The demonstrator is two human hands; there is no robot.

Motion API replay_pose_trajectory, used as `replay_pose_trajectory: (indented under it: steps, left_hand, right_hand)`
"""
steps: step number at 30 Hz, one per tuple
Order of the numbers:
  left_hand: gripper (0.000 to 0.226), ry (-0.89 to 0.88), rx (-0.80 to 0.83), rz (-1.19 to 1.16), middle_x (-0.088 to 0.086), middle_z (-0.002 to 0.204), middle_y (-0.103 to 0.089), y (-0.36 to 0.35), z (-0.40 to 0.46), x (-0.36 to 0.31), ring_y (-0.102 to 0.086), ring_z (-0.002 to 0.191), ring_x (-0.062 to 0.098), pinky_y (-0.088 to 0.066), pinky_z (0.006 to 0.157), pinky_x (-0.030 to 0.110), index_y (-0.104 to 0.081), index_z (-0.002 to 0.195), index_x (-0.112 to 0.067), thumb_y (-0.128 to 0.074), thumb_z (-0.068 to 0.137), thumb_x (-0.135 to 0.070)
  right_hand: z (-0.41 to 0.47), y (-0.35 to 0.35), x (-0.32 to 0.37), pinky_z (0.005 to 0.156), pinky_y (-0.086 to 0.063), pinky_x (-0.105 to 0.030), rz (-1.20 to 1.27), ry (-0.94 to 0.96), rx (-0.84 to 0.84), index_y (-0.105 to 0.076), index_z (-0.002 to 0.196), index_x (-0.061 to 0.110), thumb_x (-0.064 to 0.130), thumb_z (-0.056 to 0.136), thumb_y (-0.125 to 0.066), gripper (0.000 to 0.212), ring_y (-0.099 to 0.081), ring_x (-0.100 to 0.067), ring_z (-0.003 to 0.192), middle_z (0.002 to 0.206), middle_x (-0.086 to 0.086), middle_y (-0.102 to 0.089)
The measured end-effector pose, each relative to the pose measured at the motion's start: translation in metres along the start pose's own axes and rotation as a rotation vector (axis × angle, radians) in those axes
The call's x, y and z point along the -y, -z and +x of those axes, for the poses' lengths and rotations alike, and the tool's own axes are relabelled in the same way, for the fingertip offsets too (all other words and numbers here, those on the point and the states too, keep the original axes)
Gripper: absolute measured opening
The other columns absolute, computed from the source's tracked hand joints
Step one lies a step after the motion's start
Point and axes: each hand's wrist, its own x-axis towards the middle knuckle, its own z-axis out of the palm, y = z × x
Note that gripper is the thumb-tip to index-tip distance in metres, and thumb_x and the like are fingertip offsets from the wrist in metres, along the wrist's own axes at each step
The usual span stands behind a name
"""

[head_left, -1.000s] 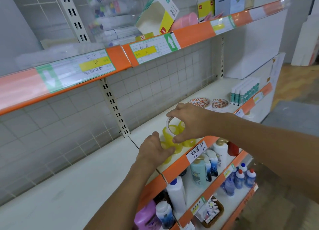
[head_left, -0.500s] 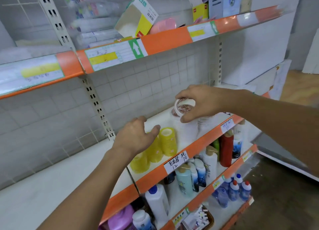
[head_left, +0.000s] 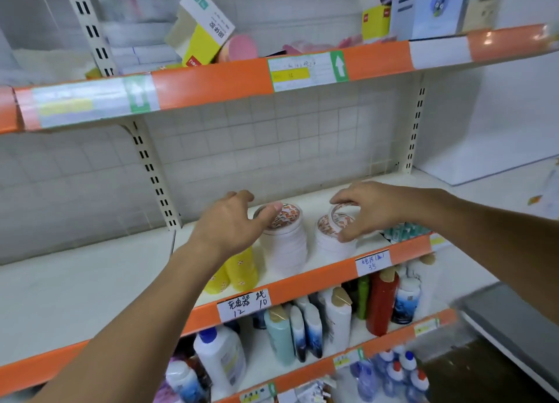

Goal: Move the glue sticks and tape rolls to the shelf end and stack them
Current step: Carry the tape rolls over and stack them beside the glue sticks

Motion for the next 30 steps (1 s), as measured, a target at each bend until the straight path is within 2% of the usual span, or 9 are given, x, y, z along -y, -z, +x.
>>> replay_pose_trajectory:
  steps: [3,8,21,25,30]
  left_hand:
    - [0.075,0.028,-0.032,0.002,0.005,0.136,-0.054,-0.003,0.0,-0.007,-0.052,0.123,0.026,-0.042,0.095,0.036,-0.052,0.135,-0.017,-0.041,0.087,-0.074]
    - [0.071,0.023,-0.047,0.002,0.007,0.134,-0.054,-0.006,0.0,-0.008,-0.052,0.122,0.026,-0.043,0.094,0.035,-0.054,0.133,-0.015,-0.042,0.089,-0.07]
    - [0.069,-0.009,-0.009,0.013,0.007,0.131,-0.056,-0.015,0.011,-0.022,-0.05,0.122,0.026,-0.044,0.097,0.036,-0.056,0.131,-0.016,-0.041,0.09,-0.069]
    - [0.07,-0.054,-0.005,0.057,0.008,0.124,-0.059,-0.02,0.015,-0.029,-0.052,0.116,0.028,-0.046,0.094,0.039,-0.06,0.124,-0.015,-0.04,0.089,-0.071]
    - [0.072,-0.102,0.053,0.12,0.009,0.127,-0.057,-0.023,0.02,-0.032,-0.049,0.119,0.027,-0.044,0.097,0.041,-0.057,0.127,-0.012,-0.037,0.09,-0.071]
  right_hand:
    - [0.013,-0.013,-0.009,0.1,-0.039,-0.027,0.023,0.044,-0.01,-0.042,0.147,0.029,0.054,0.072,-0.079,0.087,-0.044,-0.012,0.126,0.138,0.009,-0.046]
    - [0.031,-0.026,-0.015,0.102,-0.042,-0.032,0.047,0.062,0.018,-0.04,0.147,0.028,0.057,0.071,-0.079,0.09,-0.045,-0.015,0.123,0.123,0.009,-0.043]
    - [0.055,-0.041,-0.017,0.104,-0.04,-0.033,0.091,0.006,0.038,-0.038,0.15,0.022,0.055,0.075,-0.077,0.09,-0.043,-0.02,0.131,0.14,-0.002,-0.043]
    - [0.058,-0.044,-0.016,0.102,-0.04,-0.031,0.091,-0.006,0.043,-0.037,0.15,0.021,0.054,0.075,-0.077,0.091,-0.043,-0.02,0.13,0.139,-0.002,-0.043]
    - [0.062,-0.046,-0.016,0.103,-0.042,-0.035,0.097,-0.027,0.052,-0.038,0.15,0.023,0.055,0.074,-0.075,0.09,-0.044,-0.021,0.129,0.138,-0.001,-0.043]
